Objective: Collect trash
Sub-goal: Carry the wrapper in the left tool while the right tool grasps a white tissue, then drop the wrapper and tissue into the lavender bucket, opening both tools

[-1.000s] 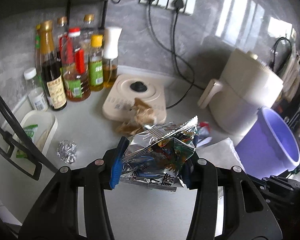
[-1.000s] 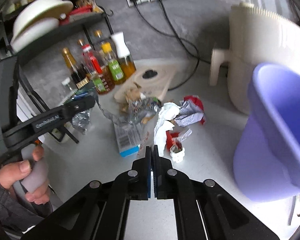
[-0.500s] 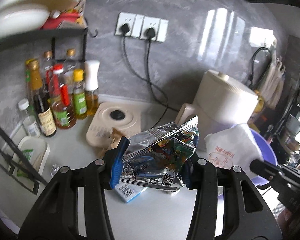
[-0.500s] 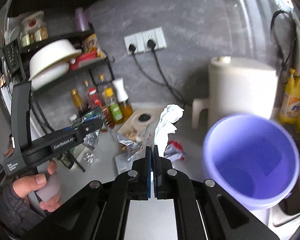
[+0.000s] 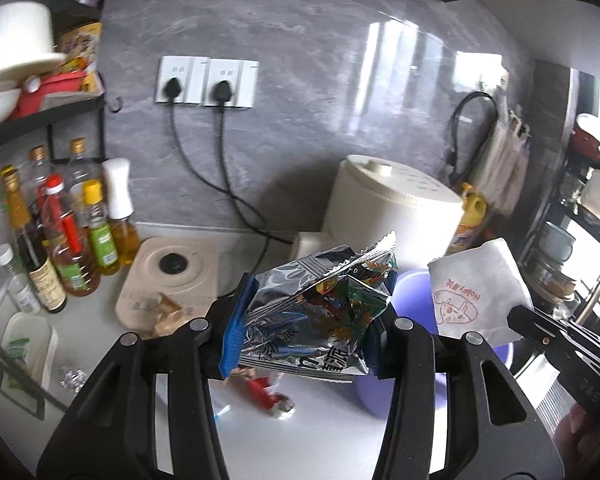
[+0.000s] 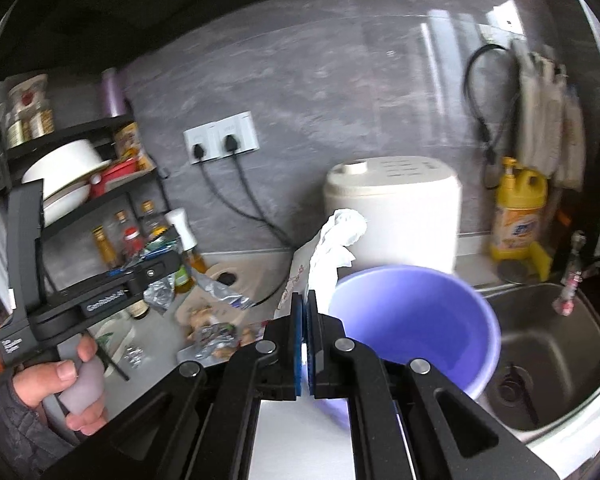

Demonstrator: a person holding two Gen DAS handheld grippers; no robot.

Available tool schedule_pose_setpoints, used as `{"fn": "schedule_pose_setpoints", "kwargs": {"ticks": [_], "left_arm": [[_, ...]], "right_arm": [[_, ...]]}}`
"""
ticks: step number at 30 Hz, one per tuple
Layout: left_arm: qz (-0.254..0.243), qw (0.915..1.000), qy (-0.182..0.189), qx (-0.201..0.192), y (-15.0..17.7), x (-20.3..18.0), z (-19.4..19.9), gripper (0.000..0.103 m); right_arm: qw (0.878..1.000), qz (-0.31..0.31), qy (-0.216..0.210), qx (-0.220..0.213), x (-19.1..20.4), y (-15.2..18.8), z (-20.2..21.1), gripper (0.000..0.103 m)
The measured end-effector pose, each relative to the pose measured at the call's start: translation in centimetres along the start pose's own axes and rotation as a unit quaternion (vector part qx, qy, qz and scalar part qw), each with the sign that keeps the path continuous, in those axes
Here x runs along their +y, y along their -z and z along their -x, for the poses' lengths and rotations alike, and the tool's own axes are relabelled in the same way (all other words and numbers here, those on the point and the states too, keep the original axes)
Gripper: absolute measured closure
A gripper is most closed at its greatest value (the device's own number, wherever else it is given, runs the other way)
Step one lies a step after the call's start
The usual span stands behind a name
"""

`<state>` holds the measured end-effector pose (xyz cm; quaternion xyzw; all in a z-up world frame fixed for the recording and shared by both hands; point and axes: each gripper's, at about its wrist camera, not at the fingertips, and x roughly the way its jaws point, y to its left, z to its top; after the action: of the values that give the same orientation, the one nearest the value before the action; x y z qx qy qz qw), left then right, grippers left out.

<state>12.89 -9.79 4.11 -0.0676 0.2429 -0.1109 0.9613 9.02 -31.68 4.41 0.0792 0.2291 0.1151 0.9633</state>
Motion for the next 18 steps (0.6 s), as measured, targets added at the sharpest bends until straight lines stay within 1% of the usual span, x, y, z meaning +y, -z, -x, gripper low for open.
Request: {"fn": "schedule_pose_setpoints", "kwargs": {"ticks": [4,7,8,9,10,11,14,18], "left_arm": [[-0.009,0.9998,0.018,0.001,-0.1,-1.6,-0.5,0.055],[-0.015,0.9994,0.031,0.005,-0.1,-2.8,-1.1,0.055],[-0.017,0.9992,0.036,0.006,-0.1,-3.3,-1.4,0.055],[-0.019,0.999,0.039,0.007,-0.1,-3.5,-1.6,0.055],[-0.021,0.9988,0.043,0.008,-0.1,-3.9,-1.8,0.055],[-0.025,0.9985,0.048,0.009,-0.2,-4.4,-2.1,0.055],[-0.031,0.9976,0.06,0.014,-0.2,-5.5,-2.7,0.055],[-0.044,0.9953,0.082,0.025,-0.1,-7.5,-3.6,0.055]], "right_arm": [[0.999,-0.01,0.04,0.007,-1.6,0.2,-0.1,0.097],[0.998,-0.03,0.056,0.031,-3.2,0.9,-0.4,0.096],[0.997,-0.034,0.059,0.036,-3.4,1.1,-0.5,0.083],[0.996,-0.038,0.066,0.036,-3.7,1.3,-0.3,0.05],[0.996,-0.043,0.08,0.022,-4.1,1.6,0.4,0.039],[0.995,-0.046,0.089,0.009,-4.3,1.7,0.9,0.035],[0.994,-0.052,0.094,0.012,-4.9,2.0,1.4,0.035],[0.992,-0.061,0.11,0.014,-5.7,2.8,2.3,0.028]]}}
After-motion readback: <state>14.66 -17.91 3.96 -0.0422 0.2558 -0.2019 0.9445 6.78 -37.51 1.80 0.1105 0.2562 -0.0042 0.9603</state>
